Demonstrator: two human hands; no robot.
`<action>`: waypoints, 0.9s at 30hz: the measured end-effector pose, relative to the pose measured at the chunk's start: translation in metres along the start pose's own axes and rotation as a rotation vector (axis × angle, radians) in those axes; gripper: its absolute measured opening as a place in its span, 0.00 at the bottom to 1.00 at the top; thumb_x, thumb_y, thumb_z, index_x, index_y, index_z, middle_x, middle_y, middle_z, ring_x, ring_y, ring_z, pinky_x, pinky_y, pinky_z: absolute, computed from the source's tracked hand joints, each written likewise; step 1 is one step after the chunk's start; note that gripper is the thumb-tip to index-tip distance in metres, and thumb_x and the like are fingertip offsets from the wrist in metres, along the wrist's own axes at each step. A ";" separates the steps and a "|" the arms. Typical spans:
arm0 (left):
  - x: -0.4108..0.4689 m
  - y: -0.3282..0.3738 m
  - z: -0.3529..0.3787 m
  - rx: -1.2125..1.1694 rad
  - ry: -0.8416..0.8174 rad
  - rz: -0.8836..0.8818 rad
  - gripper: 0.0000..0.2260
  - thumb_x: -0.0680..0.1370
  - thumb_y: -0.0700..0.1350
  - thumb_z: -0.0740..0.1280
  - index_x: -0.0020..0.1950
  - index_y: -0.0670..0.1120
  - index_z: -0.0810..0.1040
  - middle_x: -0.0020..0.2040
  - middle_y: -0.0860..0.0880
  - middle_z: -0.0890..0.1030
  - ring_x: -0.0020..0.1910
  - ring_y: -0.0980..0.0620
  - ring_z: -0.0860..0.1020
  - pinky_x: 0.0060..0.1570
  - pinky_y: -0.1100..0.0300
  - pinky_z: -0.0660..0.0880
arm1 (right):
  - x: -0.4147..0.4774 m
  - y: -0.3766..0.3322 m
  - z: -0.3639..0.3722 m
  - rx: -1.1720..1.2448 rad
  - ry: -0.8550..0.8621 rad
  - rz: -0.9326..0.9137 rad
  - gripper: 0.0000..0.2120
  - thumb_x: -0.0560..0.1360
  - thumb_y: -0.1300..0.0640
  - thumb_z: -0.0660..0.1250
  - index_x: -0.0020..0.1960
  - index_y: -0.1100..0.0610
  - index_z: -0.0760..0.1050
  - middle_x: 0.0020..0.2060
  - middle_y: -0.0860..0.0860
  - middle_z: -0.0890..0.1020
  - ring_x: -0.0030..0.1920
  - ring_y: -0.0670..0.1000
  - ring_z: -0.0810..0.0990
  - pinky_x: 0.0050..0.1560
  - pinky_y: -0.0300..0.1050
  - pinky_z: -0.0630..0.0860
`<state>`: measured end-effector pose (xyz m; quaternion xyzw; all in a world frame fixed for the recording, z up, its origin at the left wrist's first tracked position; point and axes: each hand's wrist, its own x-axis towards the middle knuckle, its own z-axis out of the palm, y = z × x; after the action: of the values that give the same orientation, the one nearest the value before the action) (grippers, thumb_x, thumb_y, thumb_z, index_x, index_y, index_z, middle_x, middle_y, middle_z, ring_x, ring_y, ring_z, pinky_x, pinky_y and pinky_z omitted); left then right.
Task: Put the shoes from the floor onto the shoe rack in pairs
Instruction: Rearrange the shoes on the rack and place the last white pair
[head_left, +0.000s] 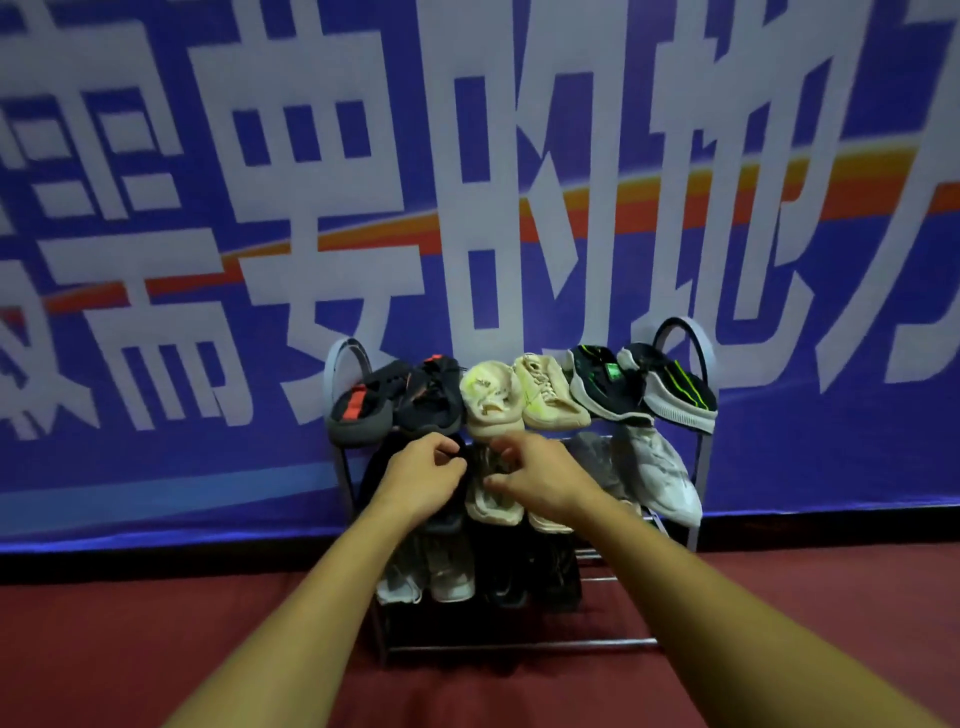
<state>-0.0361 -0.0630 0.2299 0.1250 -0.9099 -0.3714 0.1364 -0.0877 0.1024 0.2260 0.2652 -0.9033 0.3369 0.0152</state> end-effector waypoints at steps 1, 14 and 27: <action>-0.002 0.003 -0.004 -0.005 0.019 0.000 0.13 0.78 0.48 0.67 0.61 0.51 0.79 0.56 0.50 0.81 0.53 0.52 0.78 0.47 0.62 0.71 | 0.001 -0.001 0.000 0.018 -0.006 -0.005 0.23 0.70 0.48 0.72 0.63 0.53 0.77 0.57 0.52 0.83 0.59 0.52 0.80 0.56 0.45 0.76; 0.023 -0.049 -0.052 -0.648 0.274 -0.361 0.23 0.80 0.48 0.64 0.73 0.59 0.65 0.62 0.49 0.76 0.55 0.46 0.76 0.49 0.52 0.75 | 0.036 -0.028 0.010 0.174 -0.025 -0.065 0.27 0.73 0.50 0.71 0.71 0.52 0.71 0.63 0.53 0.79 0.62 0.50 0.78 0.58 0.41 0.73; 0.067 -0.058 -0.050 -1.043 0.361 -0.389 0.20 0.80 0.48 0.67 0.70 0.60 0.67 0.68 0.46 0.73 0.54 0.42 0.80 0.37 0.57 0.78 | 0.038 -0.019 -0.007 0.113 -0.044 -0.027 0.15 0.74 0.54 0.70 0.60 0.53 0.79 0.54 0.47 0.84 0.54 0.46 0.81 0.59 0.46 0.77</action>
<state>-0.0745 -0.1570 0.2337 0.2674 -0.5297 -0.7612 0.2619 -0.1124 0.0775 0.2508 0.2853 -0.8793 0.3811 -0.0149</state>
